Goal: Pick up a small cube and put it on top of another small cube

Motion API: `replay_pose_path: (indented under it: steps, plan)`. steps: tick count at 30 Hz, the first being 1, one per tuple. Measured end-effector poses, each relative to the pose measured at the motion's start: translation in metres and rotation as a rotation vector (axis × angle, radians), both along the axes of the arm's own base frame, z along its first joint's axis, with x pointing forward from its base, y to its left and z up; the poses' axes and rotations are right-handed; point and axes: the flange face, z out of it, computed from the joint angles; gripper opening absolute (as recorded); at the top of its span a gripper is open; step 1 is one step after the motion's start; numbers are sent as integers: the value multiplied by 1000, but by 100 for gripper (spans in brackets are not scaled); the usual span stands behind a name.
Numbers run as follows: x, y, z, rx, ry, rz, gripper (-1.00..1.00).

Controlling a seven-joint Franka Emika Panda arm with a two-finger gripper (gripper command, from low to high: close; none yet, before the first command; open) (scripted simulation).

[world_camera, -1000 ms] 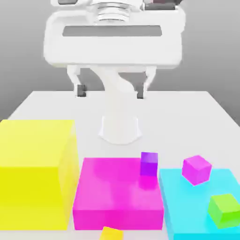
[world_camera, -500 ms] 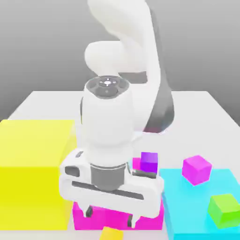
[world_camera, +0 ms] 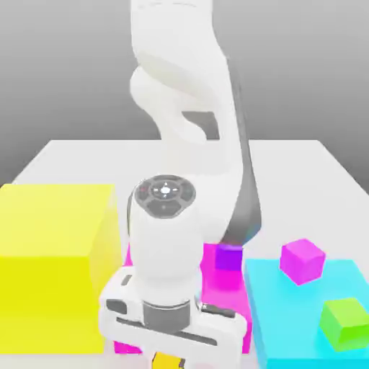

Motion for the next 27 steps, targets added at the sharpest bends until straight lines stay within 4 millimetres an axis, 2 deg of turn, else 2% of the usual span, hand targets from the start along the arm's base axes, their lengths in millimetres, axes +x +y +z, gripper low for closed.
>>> replay_pose_path:
  steps: [4,9,18,22,23,27]
  plan:
    - [-24,23,37,-12,2,149,-100]
    - [-64,56,74,-22,4,362,-100]
    - [-146,89,117,-14,4,715,-100]
    - [-186,100,127,-1,2,880,-100]
    - [-191,102,124,2,2,906,-100]
    - [-195,104,86,3,1,931,-100]
